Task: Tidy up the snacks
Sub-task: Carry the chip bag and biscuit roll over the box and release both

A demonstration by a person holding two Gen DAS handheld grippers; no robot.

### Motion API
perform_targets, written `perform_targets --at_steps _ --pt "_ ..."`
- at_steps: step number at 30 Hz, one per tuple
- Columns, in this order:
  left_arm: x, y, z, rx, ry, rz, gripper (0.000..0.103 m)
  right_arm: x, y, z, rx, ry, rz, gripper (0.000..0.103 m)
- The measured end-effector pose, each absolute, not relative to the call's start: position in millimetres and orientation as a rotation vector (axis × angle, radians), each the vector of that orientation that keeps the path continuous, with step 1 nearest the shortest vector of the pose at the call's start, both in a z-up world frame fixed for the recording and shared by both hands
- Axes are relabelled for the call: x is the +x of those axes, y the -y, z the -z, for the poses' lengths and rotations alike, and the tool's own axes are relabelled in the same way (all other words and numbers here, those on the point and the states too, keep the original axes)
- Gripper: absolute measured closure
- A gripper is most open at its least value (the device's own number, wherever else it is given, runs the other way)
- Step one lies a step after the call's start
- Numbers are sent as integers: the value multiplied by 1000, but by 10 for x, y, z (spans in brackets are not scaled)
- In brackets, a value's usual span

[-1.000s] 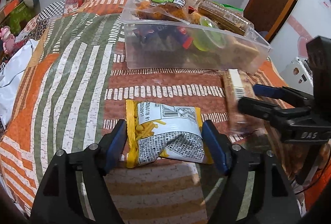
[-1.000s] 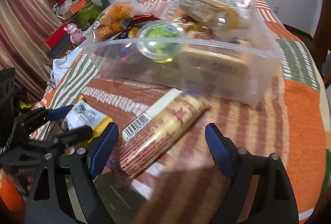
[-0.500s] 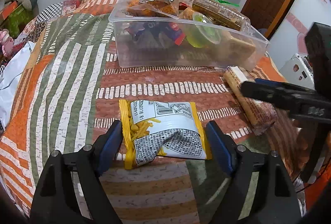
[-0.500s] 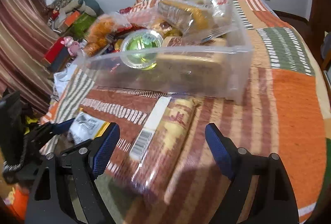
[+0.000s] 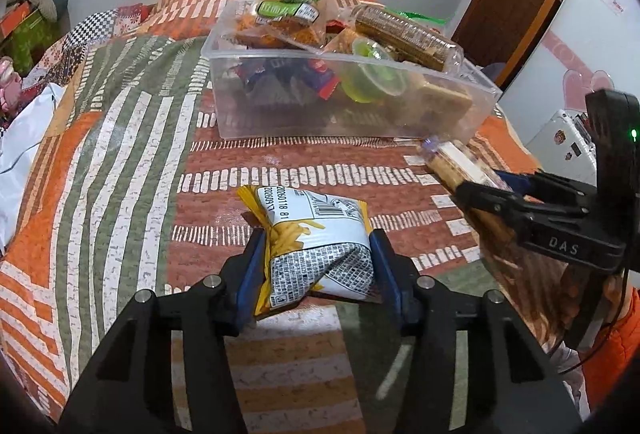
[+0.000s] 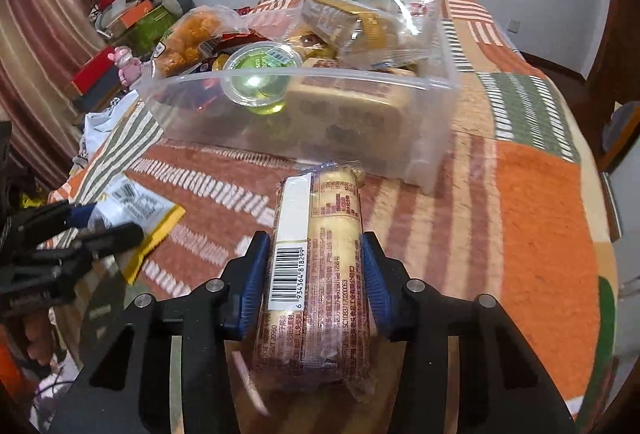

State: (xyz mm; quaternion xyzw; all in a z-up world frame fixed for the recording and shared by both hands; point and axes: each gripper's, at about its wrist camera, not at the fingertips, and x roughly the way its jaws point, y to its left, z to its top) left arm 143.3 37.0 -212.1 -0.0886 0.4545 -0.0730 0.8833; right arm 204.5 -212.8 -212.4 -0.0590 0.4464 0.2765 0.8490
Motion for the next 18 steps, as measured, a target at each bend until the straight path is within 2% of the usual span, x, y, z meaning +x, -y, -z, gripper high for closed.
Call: perform_targets --at_steps 8,18 --pt "1392 -263 1852 -168 -880 161 53 1973 2311 1976 -67 -904 -584 61" --pt "1512 -168 1409 -168 -765 173 53 1938 2390 1500 -13 -762 -593 61"
